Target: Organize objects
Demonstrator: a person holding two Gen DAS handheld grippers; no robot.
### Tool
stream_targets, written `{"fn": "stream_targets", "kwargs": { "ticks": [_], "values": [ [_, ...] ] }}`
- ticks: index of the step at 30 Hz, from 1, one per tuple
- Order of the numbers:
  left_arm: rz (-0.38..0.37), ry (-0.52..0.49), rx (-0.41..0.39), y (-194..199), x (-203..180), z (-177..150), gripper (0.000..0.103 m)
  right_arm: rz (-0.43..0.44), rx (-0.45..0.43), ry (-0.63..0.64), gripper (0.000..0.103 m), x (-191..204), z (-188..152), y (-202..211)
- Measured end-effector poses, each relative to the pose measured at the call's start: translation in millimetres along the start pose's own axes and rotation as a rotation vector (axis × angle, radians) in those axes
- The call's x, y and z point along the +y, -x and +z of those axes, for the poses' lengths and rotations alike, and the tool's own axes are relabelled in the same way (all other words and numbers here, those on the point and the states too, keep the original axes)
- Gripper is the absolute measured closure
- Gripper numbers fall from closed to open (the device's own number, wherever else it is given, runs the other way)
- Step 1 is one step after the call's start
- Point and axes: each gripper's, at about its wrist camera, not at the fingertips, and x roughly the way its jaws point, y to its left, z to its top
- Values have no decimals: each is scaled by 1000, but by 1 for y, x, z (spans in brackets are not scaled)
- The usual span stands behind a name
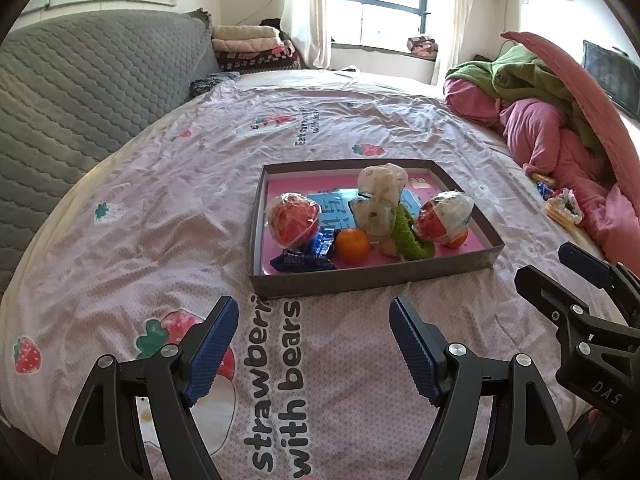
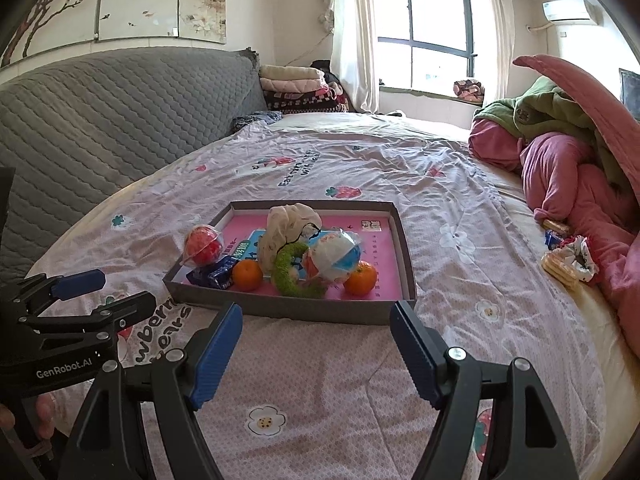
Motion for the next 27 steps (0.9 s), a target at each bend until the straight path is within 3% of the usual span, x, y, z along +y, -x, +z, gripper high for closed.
{"fn": "stream_targets", "kwargs": {
  "ticks": [15,27],
  "values": [
    [-8,23,34,-21,6,-12,24,2,23,-9,27,-4,-13,-15],
    [-10,20,33,-30,5,-19,24,28,-21,-1,27,-2,-23,-18]
  ]
}}
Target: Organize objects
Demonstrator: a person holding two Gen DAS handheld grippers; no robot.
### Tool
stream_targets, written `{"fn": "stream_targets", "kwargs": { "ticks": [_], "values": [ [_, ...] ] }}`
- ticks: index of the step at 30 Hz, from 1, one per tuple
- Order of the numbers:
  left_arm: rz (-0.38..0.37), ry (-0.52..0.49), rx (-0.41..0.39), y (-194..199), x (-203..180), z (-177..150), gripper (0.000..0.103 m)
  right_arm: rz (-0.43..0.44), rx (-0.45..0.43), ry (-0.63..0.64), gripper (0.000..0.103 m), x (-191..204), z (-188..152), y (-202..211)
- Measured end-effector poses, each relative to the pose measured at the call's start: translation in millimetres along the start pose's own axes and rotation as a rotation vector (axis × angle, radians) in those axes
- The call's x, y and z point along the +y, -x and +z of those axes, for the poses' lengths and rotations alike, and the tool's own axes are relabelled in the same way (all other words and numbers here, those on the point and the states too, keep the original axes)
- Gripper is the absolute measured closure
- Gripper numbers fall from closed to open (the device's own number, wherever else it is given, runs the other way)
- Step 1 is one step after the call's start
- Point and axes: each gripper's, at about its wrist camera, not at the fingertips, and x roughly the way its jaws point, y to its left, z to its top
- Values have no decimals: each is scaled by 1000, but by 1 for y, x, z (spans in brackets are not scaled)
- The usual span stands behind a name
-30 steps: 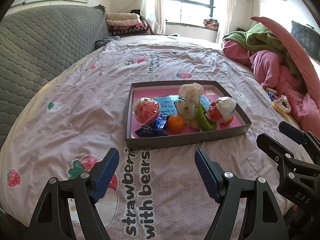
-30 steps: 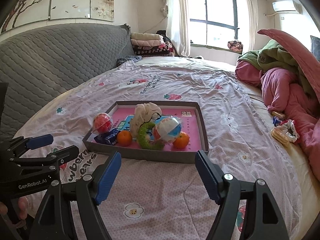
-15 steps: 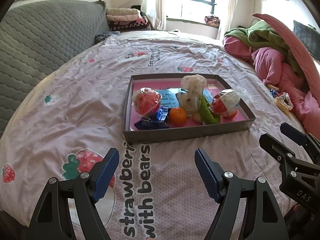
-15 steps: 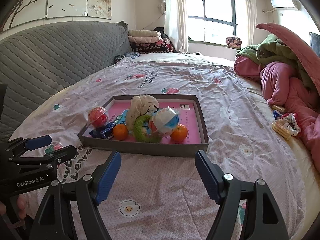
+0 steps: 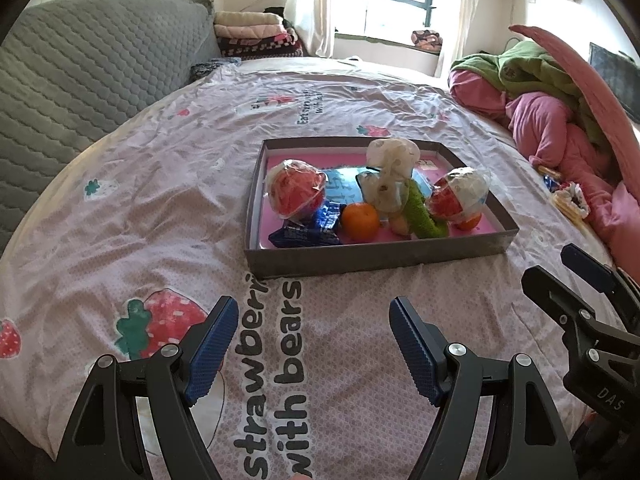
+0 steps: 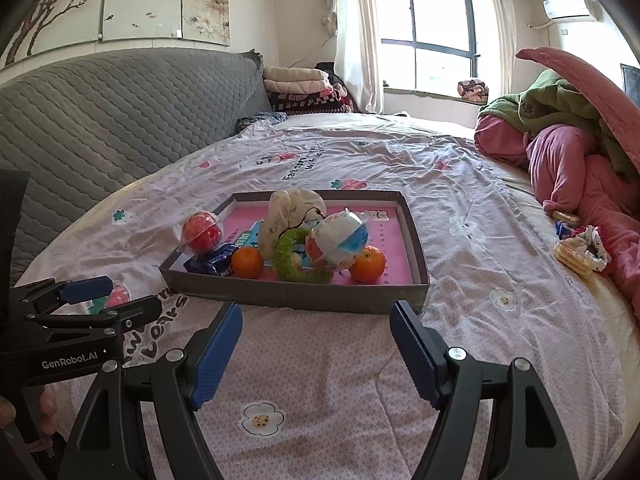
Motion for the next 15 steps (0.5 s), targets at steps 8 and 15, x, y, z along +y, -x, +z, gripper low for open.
{"fn": "stream_targets", "kwargs": {
  "ticks": [8,15],
  "values": [
    [0,-10,0,-6,-4,-8,24,16,-2,5,27,3,-12,-6],
    [2,-23,20,-16,-5,-18,24,20,11,8,27,5,-22,-13]
  ]
}}
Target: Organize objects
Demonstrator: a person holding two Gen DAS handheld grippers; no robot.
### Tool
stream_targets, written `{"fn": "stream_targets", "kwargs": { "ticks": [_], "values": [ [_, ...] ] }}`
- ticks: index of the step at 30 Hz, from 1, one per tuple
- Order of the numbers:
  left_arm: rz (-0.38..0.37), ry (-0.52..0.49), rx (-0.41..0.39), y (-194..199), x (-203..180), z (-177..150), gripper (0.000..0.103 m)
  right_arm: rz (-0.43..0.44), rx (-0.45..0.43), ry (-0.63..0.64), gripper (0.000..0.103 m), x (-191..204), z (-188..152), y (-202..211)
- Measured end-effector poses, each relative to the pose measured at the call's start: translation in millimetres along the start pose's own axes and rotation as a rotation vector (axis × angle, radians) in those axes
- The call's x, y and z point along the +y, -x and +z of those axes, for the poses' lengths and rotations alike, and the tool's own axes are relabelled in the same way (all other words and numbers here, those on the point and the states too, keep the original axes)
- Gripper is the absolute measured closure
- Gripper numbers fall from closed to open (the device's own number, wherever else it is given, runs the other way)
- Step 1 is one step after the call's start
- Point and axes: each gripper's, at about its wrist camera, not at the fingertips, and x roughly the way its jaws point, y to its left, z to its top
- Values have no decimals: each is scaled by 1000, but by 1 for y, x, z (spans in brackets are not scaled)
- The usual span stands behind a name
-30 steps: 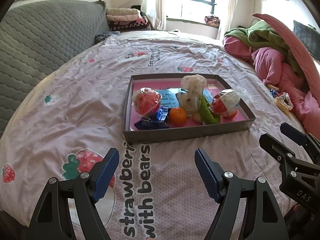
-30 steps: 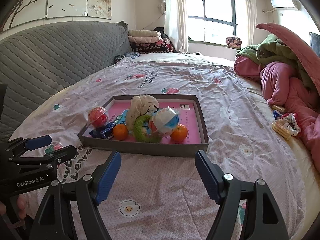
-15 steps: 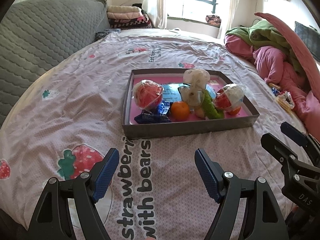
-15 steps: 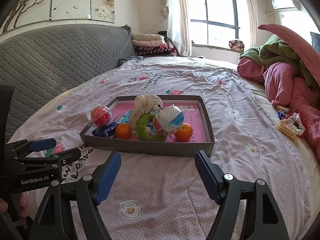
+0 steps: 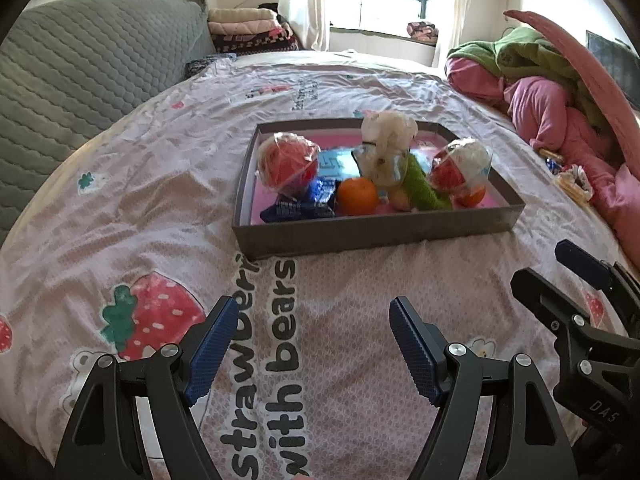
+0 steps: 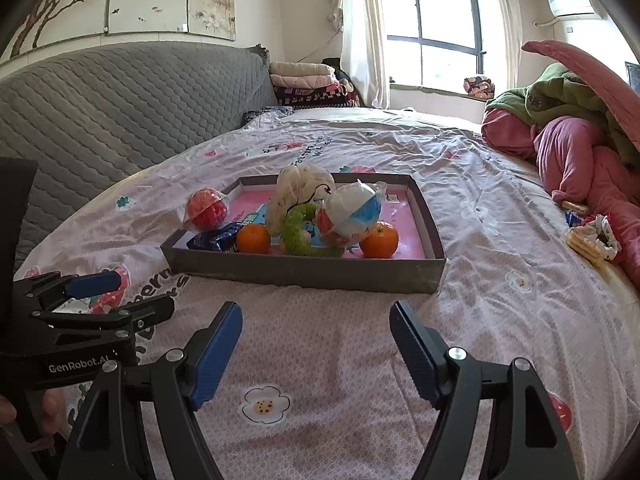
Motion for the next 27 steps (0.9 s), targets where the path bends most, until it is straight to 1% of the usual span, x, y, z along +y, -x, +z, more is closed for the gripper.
{"fn": "stream_targets", "kwargs": {
  "ticks": [4,9,27],
  "values": [
    [-7,8,11,-5,1,-5,24,-2,-5,3,27,-1,-4,-2],
    [6,14,19,-11,4,-7,24,-4,-5,-11,27,-5,-8,-4],
    [11,15,12,-14,4,-9,24,-7,14,-34,27,-12,-12,-10]
  ]
}}
